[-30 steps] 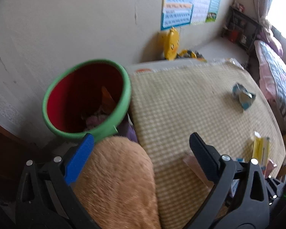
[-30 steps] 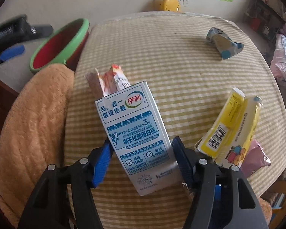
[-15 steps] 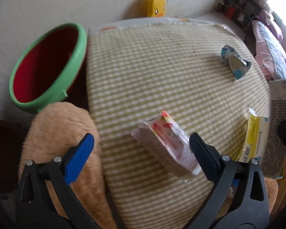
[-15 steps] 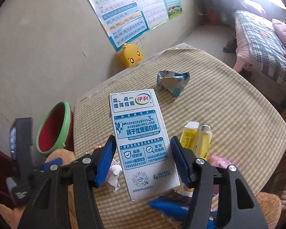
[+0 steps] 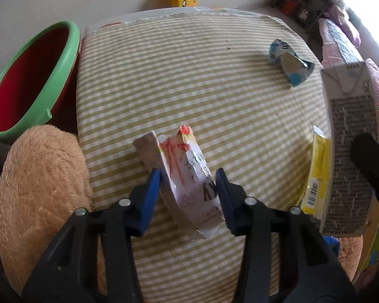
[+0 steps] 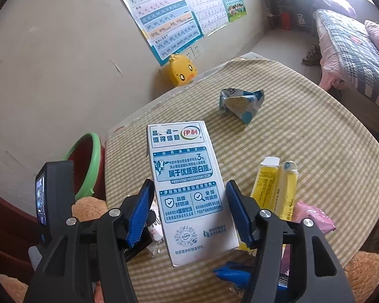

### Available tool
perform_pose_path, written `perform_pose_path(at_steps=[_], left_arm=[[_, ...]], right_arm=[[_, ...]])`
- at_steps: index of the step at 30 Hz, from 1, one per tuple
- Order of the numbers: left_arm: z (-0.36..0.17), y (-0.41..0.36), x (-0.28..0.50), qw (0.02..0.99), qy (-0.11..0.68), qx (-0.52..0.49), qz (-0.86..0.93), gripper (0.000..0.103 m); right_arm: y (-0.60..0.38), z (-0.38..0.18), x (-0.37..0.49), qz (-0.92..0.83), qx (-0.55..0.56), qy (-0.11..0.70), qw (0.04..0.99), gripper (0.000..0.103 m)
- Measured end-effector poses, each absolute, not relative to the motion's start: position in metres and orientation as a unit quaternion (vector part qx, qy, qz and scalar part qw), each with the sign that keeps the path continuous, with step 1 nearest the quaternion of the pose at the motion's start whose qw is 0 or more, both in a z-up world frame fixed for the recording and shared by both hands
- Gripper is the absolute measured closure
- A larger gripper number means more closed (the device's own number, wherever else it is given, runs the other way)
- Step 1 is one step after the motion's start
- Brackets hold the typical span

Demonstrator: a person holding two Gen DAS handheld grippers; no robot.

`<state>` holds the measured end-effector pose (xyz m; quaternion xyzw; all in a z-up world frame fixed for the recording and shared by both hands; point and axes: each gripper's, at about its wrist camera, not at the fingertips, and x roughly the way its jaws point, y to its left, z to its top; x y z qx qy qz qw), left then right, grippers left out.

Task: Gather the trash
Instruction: 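Grasp the white pink-printed wrapper with the left tool while the right tool holds the carton, then carry the pink-printed wrapper with the left tool while the right tool carries the carton to the bucket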

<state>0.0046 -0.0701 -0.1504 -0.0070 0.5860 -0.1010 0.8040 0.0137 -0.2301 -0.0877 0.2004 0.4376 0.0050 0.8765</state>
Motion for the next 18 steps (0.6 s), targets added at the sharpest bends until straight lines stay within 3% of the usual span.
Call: perform_pose_path(at_steps=[7, 18], left_arm=[[-0.137, -0.063, 0.008, 0.812, 0.573, 0.000, -0.113, 0.065], [-0.088, -0.053, 0.014, 0.863, 0.490, 0.049, -0.113, 0.065]], right_arm=[[-0.235, -0.082, 0.009, 0.005, 0.215, 0.427, 0.879, 0.046], [-0.229, -0.068, 0.007, 0.011, 0.211, 0.409, 0.888, 0.046]])
